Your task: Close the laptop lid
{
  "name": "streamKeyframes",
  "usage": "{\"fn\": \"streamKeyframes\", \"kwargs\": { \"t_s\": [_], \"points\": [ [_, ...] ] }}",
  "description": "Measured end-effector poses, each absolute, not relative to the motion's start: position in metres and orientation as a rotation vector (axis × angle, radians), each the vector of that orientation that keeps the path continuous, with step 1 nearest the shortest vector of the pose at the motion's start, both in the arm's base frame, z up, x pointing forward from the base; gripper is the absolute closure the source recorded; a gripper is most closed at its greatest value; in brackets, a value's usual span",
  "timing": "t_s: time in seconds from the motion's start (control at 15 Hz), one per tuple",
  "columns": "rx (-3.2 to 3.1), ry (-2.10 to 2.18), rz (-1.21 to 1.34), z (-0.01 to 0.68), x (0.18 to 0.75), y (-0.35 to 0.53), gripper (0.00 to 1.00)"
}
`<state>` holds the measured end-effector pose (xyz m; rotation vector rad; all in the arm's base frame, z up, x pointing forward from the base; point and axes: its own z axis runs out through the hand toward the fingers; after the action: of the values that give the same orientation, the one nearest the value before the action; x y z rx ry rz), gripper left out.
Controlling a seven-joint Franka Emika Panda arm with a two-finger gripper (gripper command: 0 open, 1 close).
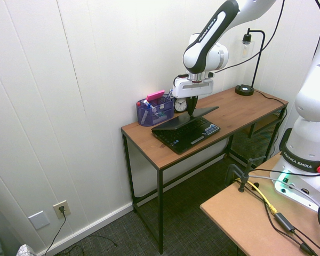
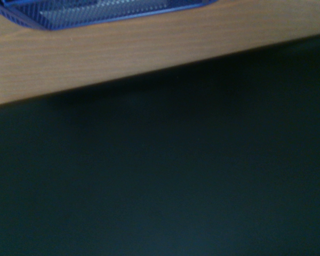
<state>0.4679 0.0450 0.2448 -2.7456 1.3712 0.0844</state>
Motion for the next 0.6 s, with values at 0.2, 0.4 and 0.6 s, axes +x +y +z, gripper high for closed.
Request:
{"fn": "streamKeyframes", "kwargs": {
  "t_s": [0.2,0.4,0.6],
  "points": [
    [-2.744,1.372,0.103,0.238,0.461,0.044,1.00],
    [-2.739,1.373,0.131,0.225,0.455,0.042,1.00],
    [-2.729,1.376,0.148,0.212,0.453,0.040,1.00]
  ]
}}
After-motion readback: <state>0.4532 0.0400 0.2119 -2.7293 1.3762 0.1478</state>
